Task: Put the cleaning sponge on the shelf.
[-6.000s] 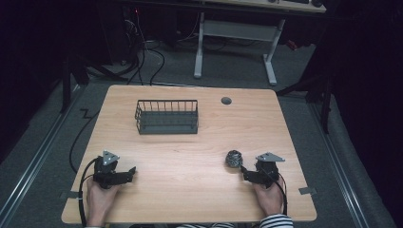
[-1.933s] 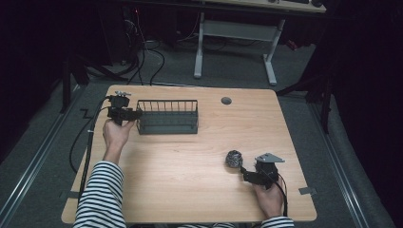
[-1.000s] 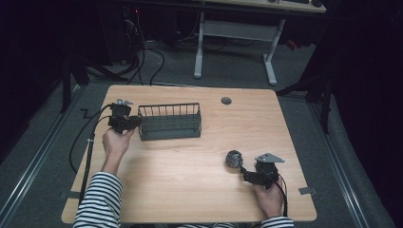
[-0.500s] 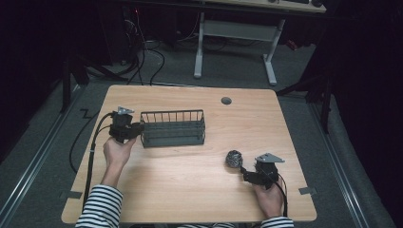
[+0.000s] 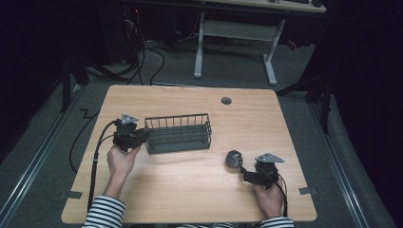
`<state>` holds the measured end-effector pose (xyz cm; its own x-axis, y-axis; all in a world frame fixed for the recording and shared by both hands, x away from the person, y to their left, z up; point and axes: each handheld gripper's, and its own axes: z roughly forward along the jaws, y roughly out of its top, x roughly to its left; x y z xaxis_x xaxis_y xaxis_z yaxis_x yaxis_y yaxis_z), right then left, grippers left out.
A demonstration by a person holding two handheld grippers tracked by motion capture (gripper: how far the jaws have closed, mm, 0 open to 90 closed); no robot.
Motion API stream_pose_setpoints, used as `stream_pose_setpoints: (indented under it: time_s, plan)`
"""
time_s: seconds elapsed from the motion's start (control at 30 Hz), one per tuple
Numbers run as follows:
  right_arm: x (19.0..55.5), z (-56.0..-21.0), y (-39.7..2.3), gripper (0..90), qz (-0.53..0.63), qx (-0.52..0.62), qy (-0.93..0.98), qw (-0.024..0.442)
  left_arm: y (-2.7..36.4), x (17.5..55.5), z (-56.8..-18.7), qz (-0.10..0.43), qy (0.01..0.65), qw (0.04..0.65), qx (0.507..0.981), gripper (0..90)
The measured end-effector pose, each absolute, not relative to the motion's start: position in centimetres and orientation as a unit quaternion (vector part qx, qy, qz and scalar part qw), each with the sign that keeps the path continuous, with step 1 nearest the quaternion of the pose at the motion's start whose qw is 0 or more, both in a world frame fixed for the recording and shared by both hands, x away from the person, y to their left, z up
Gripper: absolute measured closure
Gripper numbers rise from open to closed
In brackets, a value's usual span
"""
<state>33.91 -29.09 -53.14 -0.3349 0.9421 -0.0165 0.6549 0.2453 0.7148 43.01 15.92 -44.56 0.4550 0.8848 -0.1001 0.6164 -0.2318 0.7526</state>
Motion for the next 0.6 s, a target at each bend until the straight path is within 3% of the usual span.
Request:
stream_pose_setpoints:
  time_s: [0.6]
  plan:
    - [33.9, -53.1, -29.1, 22.9, 0.313, 0.530, 0.754, 0.229, 14.5, 41.2, -44.6, 0.169, 0.470, 0.397, 0.770, 70.9]
